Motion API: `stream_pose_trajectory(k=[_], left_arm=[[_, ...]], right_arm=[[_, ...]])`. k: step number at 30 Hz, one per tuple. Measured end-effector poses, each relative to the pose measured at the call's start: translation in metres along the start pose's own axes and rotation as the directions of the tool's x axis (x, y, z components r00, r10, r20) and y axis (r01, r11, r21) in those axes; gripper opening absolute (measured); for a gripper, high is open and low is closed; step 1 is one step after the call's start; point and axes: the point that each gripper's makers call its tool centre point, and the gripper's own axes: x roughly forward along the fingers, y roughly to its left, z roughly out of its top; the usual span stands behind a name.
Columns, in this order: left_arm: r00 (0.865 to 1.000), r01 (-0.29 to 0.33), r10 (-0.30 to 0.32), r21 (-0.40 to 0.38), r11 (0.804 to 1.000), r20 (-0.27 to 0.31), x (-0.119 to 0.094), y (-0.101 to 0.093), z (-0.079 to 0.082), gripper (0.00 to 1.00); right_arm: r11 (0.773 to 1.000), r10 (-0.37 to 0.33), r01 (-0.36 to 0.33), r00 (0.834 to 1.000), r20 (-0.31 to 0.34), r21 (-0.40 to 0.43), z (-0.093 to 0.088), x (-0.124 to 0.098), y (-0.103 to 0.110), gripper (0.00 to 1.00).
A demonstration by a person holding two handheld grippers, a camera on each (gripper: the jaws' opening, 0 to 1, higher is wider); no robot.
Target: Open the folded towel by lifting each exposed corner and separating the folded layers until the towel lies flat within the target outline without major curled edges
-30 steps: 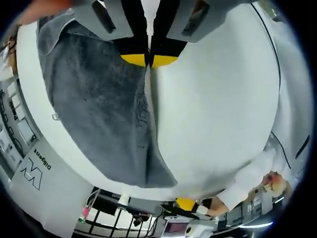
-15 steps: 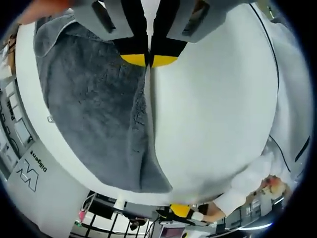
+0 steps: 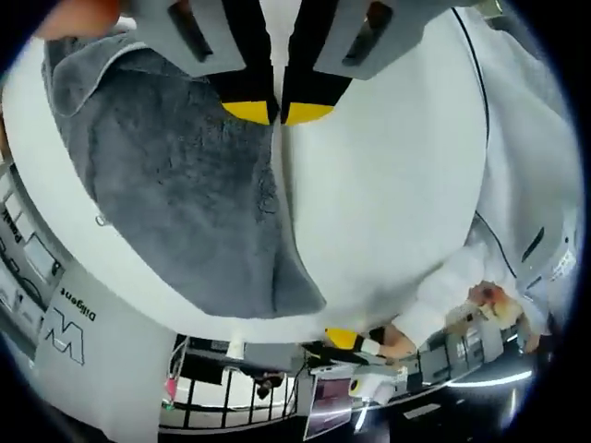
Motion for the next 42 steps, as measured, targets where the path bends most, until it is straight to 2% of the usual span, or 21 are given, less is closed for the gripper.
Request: stream_pose_trajectory(k=[4, 6, 9, 10, 12, 14, 16, 20, 21, 23, 25, 29, 30, 31, 37, 39, 41, 42], left_arm=[[1.000, -0.002, 0.002, -0.006, 1.000, -0.007, 0.001, 0.002, -0.002, 1.00], [1.000, -0.002, 0.002, -0.009, 1.000, -0.010, 0.001, 0.002, -0.003, 1.00], [1.000, -0.002, 0.001, -0.011, 1.000, -0.016, 0.002, 0.004, -0.004, 1.00], [1.000, -0.001, 0.001, -0.011, 1.000, -0.018, 0.002, 0.003, -0.005, 1.00], [1.000, 0.000, -0.001, -0.012, 1.000, -0.019, 0.002, 0.003, -0.005, 1.00], [1.000, 0.002, -0.002, -0.014, 1.000, -0.023, 0.002, 0.002, -0.006, 1.00], [1.000, 0.003, -0.003, -0.015, 1.000, -0.025, 0.002, 0.003, -0.006, 1.00], [0.999, 0.001, -0.001, -0.018, 1.000, -0.033, 0.003, 0.005, -0.008, 1.00], [0.999, 0.000, 0.000, -0.018, 1.000, -0.033, 0.003, 0.006, -0.008, 1.00], [0.999, -0.003, 0.003, -0.019, 1.000, -0.037, 0.004, 0.007, -0.009, 1.00], [0.999, -0.006, 0.005, -0.023, 1.000, -0.045, 0.004, 0.008, -0.011, 1.00], [0.998, -0.008, 0.006, -0.030, 1.000, -0.059, 0.005, 0.010, -0.015, 1.00], [0.998, -0.009, 0.007, -0.031, 0.999, -0.060, 0.005, 0.010, -0.016, 1.00], [0.998, -0.009, 0.007, -0.032, 0.999, -0.060, 0.006, 0.010, -0.016, 1.00], [0.997, -0.014, 0.011, -0.042, 0.999, -0.071, 0.006, 0.014, -0.019, 1.00], [0.997, -0.017, 0.014, -0.050, 0.999, -0.075, 0.005, 0.017, -0.021, 1.00], [0.997, -0.021, 0.017, -0.058, 0.998, -0.077, 0.004, 0.020, -0.022, 1.00], [0.997, -0.023, 0.018, -0.063, 0.998, -0.078, 0.003, 0.021, -0.022, 1.00]], right_arm=[[1.000, 0.010, -0.010, 1.000, 0.024, 0.008, 0.000, -0.008, 0.005, 0.04], [1.000, 0.003, -0.005, 0.998, 0.066, 0.030, 0.005, -0.016, 0.008, 0.10], [0.998, -0.041, 0.037, 0.994, 0.103, 0.044, 0.008, -0.026, 0.005, 0.15], [0.995, -0.083, 0.075, 0.986, 0.146, 0.061, 0.012, -0.035, 0.001, 0.17], [0.992, -0.108, 0.095, 0.978, 0.179, 0.082, 0.014, -0.042, -0.002, 0.22], [0.983, -0.171, 0.150, 0.958, 0.230, 0.106, 0.017, -0.055, -0.008, 0.25], [0.973, -0.221, 0.197, 0.945, 0.239, 0.121, 0.015, -0.063, -0.015, 0.33], [0.952, -0.298, 0.258, 0.907, 0.297, 0.165, 0.015, -0.078, -0.026, 0.44], [0.941, -0.332, 0.288, 0.888, 0.318, 0.180, 0.016, -0.084, -0.031, 0.46], [0.924, -0.376, 0.324, 0.864, 0.335, 0.202, 0.014, -0.092, -0.037, 0.48], [0.912, -0.404, 0.339, 0.840, 0.362, 0.231, 0.013, -0.100, -0.043, 0.55], [0.899, -0.429, 0.343, 0.819, 0.382, 0.273, 0.007, -0.107, -0.052, 0.76], [0.897, -0.432, 0.344, 0.817, 0.382, 0.277, 0.006, -0.107, -0.053, 0.79], [0.884, -0.455, 0.359, 0.809, 0.372, 0.300, 0.000, -0.108, -0.057, 0.82], [0.844, -0.520, 0.410, 0.783, 0.342, 0.345, -0.013, -0.112, -0.070, 0.99], [0.834, -0.535, 0.422, 0.776, 0.333, 0.357, -0.016, -0.113, -0.073, 0.99], [0.820, -0.559, 0.432, 0.745, 0.364, 0.375, -0.016, -0.119, -0.077, 0.99], [0.823, -0.554, 0.418, 0.741, 0.379, 0.384, -0.016, -0.120, -0.076, 0.99]])
